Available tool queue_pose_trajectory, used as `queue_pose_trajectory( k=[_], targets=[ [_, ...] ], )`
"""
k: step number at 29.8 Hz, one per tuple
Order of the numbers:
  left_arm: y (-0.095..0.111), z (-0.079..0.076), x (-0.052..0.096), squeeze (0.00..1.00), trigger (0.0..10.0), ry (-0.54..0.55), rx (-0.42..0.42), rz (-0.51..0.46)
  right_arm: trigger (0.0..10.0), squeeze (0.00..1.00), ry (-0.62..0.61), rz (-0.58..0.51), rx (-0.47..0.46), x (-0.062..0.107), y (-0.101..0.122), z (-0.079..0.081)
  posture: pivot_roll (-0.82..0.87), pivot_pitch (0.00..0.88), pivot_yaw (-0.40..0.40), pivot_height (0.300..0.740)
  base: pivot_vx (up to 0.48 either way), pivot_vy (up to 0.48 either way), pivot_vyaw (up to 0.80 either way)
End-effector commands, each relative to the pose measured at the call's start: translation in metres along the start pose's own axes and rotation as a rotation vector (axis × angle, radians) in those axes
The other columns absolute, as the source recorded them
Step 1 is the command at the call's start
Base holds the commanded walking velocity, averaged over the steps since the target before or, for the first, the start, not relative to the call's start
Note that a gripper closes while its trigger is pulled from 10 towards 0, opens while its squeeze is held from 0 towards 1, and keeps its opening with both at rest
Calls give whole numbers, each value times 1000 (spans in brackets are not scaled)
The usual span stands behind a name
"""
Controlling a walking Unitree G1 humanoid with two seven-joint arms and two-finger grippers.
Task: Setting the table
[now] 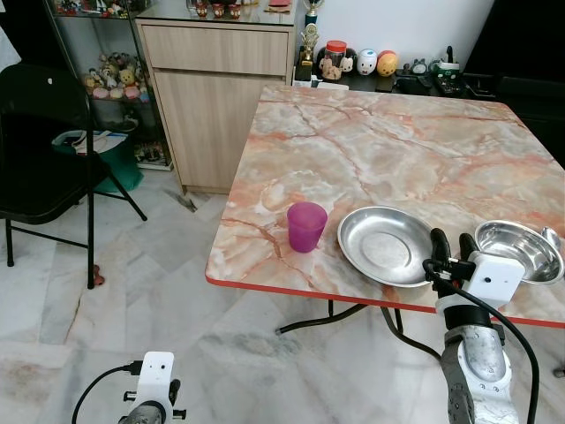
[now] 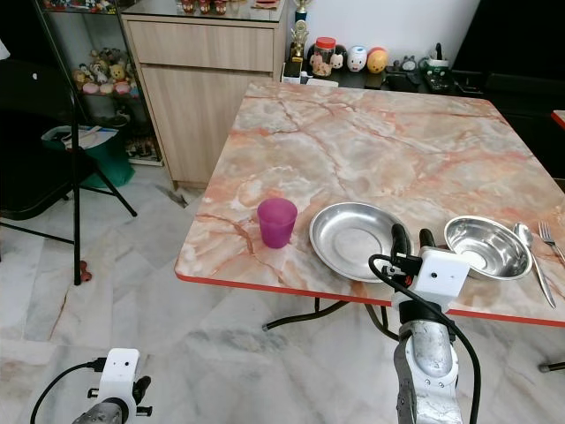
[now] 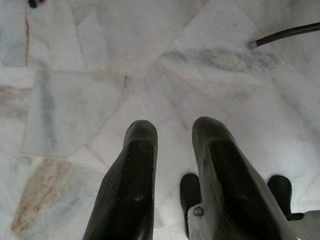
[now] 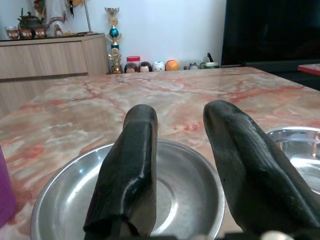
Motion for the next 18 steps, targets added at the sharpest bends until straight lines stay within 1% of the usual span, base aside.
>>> queue_pose_trajectory(
  k=[1,3,13,18],
  targets=[
    [0,-3,0,0,10000,-10,8,3,10000,0,-20,21,-8,-1,-4,-4,48,0,-67,724,0,0,-788],
    [1,-4,-1,0,10000,-14,8,2,10000,0,-13,14,-9,-2,-3,-2,48,0,-67,724,0,0,-781],
    [-2,0,0,0,10000,-6,18,11,10000,0,10,-20,-15,-4,4,6,58,0,-70,724,0,0,0],
    [-3,0,1,0,10000,-5,19,13,10000,0,15,-26,-22,-4,5,7,60,0,-71,724,0,0,0]
  ],
)
Point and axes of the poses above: a point about 5 cm out from each wrist's last joint towards the gripper, its own x axis pointing back from the gripper into the wrist, its own y axis along the axis of the wrist's last joint, z = x × y, the point moved 5 cm from there along -x, pointing out of the wrist towards the gripper, and after that the axes turned 8 degrees about x, right-handed, at the moved point
